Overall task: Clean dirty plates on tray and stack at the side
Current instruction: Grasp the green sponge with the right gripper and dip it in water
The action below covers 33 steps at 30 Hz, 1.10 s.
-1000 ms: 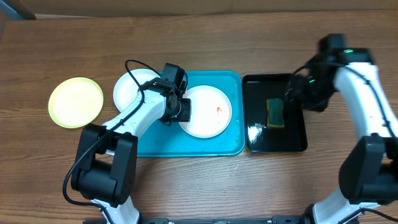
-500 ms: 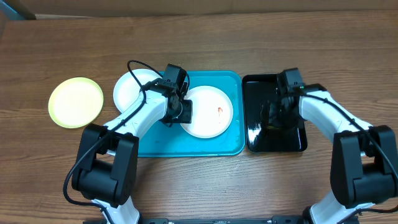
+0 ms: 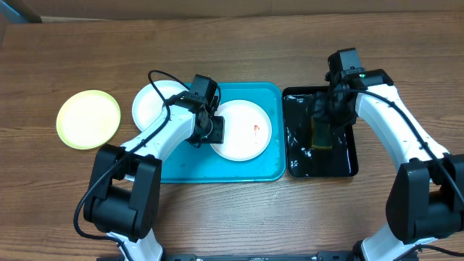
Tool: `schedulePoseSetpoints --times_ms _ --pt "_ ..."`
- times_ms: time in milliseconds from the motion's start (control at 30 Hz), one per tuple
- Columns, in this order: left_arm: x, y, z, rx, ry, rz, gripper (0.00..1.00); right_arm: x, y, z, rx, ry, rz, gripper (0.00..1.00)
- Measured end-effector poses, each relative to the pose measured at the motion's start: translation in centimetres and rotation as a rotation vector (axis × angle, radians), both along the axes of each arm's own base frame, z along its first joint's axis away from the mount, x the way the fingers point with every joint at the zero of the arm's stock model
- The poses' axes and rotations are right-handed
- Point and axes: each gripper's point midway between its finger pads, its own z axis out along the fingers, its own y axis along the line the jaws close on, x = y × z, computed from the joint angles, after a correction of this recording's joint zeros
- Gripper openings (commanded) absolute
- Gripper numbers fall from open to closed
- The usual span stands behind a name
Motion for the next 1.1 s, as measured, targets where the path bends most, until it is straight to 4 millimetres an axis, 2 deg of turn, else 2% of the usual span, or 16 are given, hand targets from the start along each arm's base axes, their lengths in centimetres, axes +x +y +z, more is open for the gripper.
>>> schedulePoseSetpoints --times_ms 167,433,600,700,800,867,967,1100 --pt "0.0 0.0 0.0 0.000 0.000 0.000 0.51 -0.2 0.1 -1.7 0.007 -0.010 0.001 0.04" --pt "0.0 0.0 0.0 0.000 0.000 0.000 0.51 -1.8 0.9 -8.0 0.084 -0.066 -0.006 0.04" --pt "0.0 0.0 0.0 0.000 0.000 0.000 0.52 -1.8 1.4 -7.6 0.115 -0.071 0.001 0.14" --pt "0.0 0.0 0.0 0.000 0.000 0.000 0.52 -2.0 1.7 -6.4 0.122 -0.022 0.003 0.20" --pt "0.0 0.0 0.0 0.000 0.000 0.000 0.52 -0.3 2.0 -3.6 0.123 -0.035 0.011 0.23" --pt "0.0 0.0 0.0 0.000 0.000 0.000 0.52 1.7 2.2 -1.1 0.124 -0.089 0.019 0.27" --pt "0.0 0.0 0.0 0.000 0.000 0.000 0.52 3.3 1.9 0.7 0.099 -0.145 0.019 0.24" --pt "0.0 0.0 0.0 0.000 0.000 0.000 0.52 2.4 0.6 -0.3 0.033 -0.115 0.000 0.11"
